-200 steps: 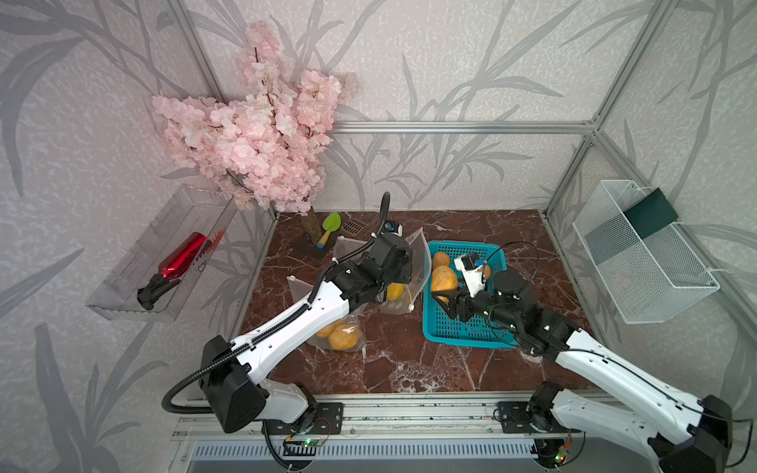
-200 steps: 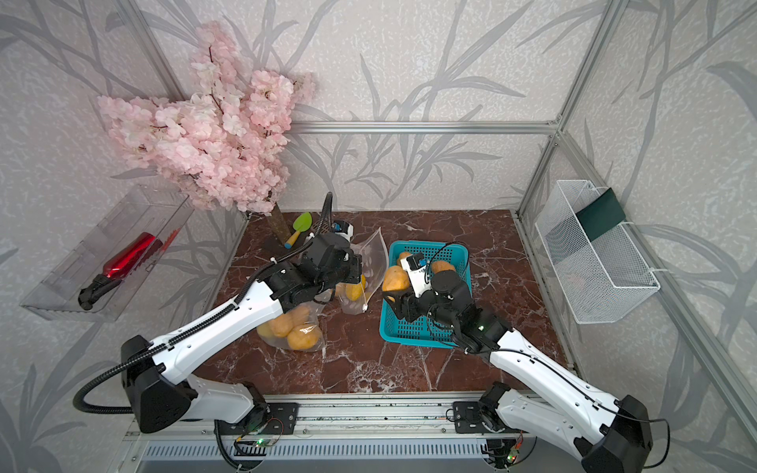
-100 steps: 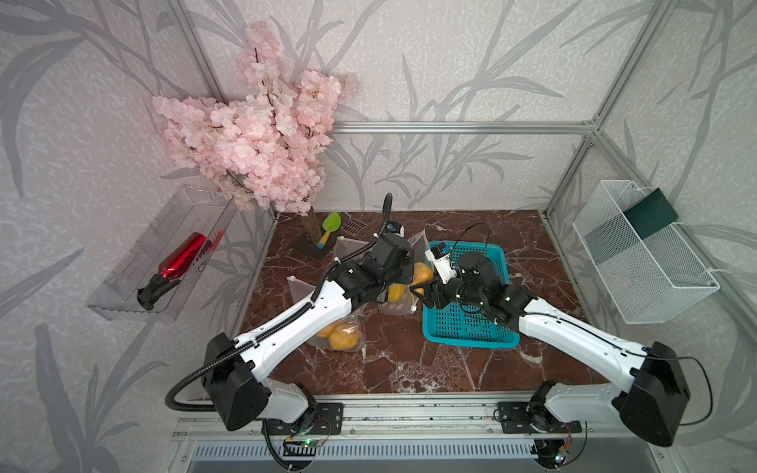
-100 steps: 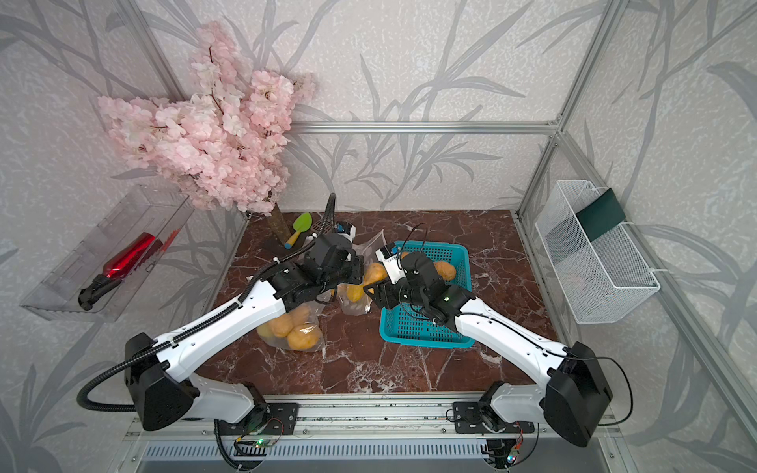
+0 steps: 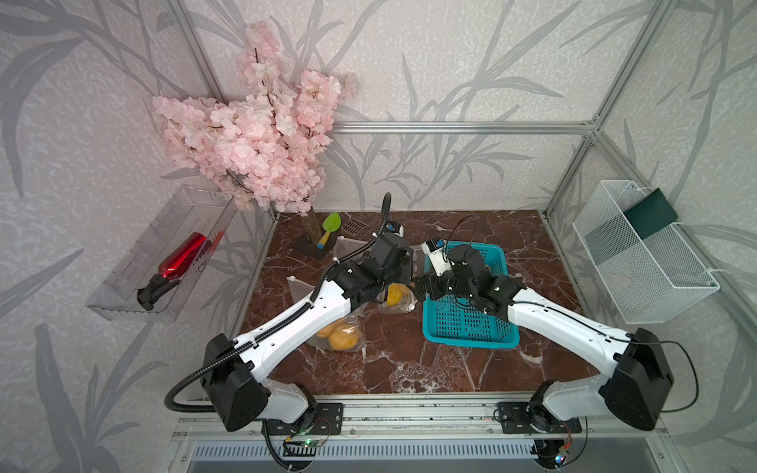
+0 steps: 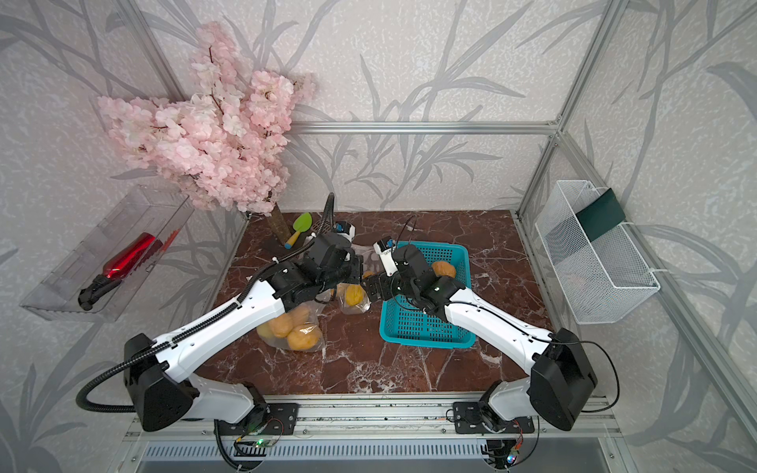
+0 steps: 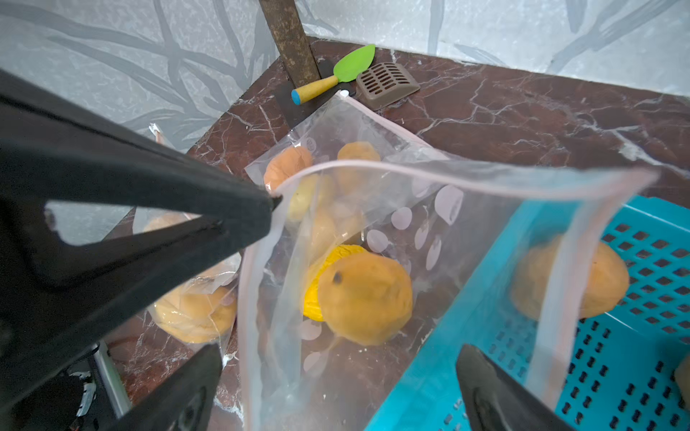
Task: Put the potatoes into a zipper bag and zip it
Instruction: Place the potato into the zipper food storage bag, then pick up the potato from the basket.
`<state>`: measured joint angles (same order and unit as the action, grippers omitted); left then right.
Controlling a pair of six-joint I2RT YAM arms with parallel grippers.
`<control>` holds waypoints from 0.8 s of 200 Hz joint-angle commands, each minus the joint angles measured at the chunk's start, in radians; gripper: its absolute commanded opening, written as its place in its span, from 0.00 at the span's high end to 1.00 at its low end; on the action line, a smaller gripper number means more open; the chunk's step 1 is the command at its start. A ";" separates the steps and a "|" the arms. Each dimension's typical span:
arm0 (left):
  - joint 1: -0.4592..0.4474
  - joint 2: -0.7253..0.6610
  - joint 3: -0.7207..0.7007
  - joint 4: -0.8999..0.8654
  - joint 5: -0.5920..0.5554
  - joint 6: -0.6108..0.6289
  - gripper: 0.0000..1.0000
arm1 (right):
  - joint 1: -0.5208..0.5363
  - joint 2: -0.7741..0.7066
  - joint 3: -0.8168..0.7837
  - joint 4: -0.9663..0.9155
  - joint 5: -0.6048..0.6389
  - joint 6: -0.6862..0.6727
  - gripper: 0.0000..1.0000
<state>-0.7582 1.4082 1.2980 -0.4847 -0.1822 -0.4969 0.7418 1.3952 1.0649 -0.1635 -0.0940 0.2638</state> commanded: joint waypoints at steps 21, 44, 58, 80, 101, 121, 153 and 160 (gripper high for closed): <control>0.005 -0.020 0.015 0.003 -0.012 0.006 1.00 | -0.028 -0.111 -0.027 -0.029 0.059 -0.013 0.01; 0.006 -0.021 0.015 0.006 -0.019 0.004 1.00 | -0.062 -0.191 -0.077 -0.028 0.061 -0.007 0.01; 0.007 -0.017 0.017 0.006 -0.019 0.003 1.00 | -0.094 -0.240 -0.115 -0.018 0.061 0.005 0.01; 0.008 -0.015 0.021 0.003 -0.020 0.006 1.00 | -0.157 -0.300 -0.171 0.010 0.038 0.029 0.01; 0.010 -0.013 0.023 0.003 -0.018 0.003 1.00 | -0.220 -0.308 -0.205 0.033 0.013 0.057 0.01; 0.011 -0.015 0.022 0.001 -0.017 0.002 1.00 | -0.283 -0.256 -0.221 0.075 -0.033 0.087 0.01; 0.011 -0.015 0.027 -0.003 -0.017 0.001 1.00 | -0.339 -0.060 -0.165 0.098 -0.073 0.095 0.01; 0.012 -0.015 0.028 -0.006 -0.016 0.002 1.00 | -0.345 -0.011 -0.144 0.098 -0.085 0.094 0.01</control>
<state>-0.7513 1.4082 1.2987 -0.4854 -0.1841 -0.4973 0.4175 1.2552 0.8707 -0.0990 -0.1238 0.3401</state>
